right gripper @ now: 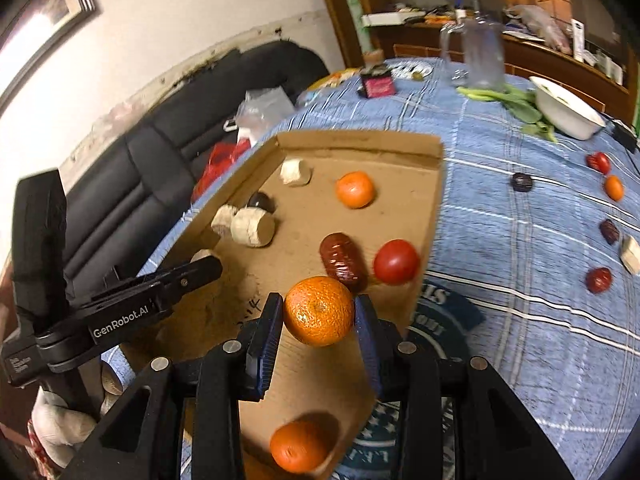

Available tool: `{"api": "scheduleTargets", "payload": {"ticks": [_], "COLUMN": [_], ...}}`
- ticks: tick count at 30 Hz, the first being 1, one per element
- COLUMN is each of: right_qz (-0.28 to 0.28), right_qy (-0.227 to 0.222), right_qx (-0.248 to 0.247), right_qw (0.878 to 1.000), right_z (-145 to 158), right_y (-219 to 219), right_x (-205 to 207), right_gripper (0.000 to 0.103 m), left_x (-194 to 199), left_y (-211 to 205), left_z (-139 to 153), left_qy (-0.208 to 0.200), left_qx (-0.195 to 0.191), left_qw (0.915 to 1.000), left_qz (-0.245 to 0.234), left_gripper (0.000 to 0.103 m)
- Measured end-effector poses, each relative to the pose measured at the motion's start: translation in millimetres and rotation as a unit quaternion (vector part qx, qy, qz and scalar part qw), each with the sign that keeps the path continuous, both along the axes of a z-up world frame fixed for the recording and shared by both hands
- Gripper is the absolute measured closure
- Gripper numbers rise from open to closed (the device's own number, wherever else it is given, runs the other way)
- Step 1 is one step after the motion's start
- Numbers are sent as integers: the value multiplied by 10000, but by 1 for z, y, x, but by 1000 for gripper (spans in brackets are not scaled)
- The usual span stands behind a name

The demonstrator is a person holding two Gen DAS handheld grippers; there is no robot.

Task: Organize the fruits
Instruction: 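Carry the tan piece and orange over the cardboard box with both tools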

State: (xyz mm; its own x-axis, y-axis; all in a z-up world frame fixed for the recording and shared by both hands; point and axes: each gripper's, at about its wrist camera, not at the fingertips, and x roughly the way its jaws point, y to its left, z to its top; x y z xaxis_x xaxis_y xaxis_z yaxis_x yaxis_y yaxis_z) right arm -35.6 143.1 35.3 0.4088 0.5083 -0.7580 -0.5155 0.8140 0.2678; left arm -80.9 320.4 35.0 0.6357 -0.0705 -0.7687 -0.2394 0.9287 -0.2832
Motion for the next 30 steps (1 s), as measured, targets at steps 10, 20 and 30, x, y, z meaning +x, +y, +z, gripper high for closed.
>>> {"api": "scheduleTargets", "payload": {"ticks": [10, 20, 30], "right_qz": [98, 145, 24], "right_qy": [171, -14, -174], "right_qx": [-282, -359, -133], "right_qw": [9994, 9992, 9998], "right_z": [-16, -13, 0], "right_y": [16, 18, 4], "right_x": [9, 4, -3], "right_gripper": [62, 62, 61], "left_x": [11, 12, 3], "left_y": [-3, -2, -9], "left_z": [-6, -8, 4], "left_qy": [91, 108, -11], "left_qx": [-6, -137, -82], "left_qw": [9999, 9998, 9999], "left_qz": [-136, -101, -120], "left_gripper": [74, 71, 42]}}
